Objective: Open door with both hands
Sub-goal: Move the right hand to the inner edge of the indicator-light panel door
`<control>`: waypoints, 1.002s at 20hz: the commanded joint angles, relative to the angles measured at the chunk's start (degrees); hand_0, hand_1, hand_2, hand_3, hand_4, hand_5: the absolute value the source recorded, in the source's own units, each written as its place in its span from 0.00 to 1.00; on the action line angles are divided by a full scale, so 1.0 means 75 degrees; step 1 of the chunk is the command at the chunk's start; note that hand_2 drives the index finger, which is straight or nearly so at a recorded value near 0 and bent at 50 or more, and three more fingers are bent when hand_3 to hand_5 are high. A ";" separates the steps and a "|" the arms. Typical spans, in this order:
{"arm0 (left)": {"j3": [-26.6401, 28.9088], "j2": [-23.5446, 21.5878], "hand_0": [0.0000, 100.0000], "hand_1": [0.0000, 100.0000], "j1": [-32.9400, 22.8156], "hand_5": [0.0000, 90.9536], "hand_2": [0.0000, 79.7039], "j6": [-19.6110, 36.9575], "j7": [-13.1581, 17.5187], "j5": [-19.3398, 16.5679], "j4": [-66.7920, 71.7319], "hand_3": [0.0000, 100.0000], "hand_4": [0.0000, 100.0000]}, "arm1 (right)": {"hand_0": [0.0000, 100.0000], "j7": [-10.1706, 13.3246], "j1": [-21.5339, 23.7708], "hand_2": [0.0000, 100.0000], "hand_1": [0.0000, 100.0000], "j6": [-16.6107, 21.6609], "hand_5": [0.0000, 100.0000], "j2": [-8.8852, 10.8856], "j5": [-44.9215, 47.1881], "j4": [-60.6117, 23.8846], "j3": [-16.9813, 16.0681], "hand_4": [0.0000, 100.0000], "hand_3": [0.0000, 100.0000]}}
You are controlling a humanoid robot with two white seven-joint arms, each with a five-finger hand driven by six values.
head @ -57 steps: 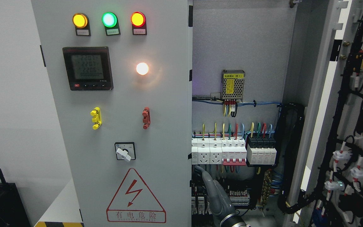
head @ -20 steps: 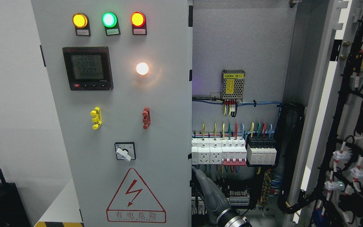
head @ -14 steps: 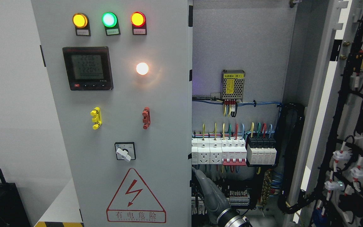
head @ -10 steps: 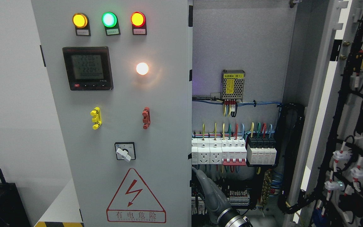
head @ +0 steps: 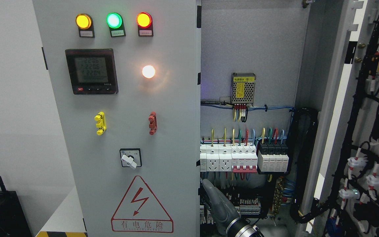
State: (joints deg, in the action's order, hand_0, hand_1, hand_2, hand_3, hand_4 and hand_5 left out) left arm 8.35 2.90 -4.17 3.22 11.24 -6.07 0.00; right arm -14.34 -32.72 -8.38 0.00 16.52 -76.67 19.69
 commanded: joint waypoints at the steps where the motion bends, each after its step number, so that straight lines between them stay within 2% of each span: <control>1: 0.0000 0.0000 0.00 0.00 -0.0006 0.00 0.00 0.0004 0.0002 0.0000 -0.0222 0.00 0.03 | 0.11 -0.0045 -0.0043 0.00 0.00 -0.0008 0.00 0.0129 0.0001 0.0144 -0.0094 0.00 0.00; 20: 0.0000 0.0000 0.00 0.00 -0.0006 0.00 0.00 -0.0008 0.0002 0.0000 -0.0222 0.00 0.03 | 0.11 -0.0290 -0.0219 0.00 0.00 -0.0008 0.00 0.0328 0.0329 0.0461 -0.0270 0.00 0.00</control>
State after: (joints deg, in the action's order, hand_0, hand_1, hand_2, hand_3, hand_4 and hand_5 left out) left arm 8.35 2.90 -4.16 3.32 11.24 -6.06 0.00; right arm -16.04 -34.27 -8.47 0.79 17.69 -74.10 18.28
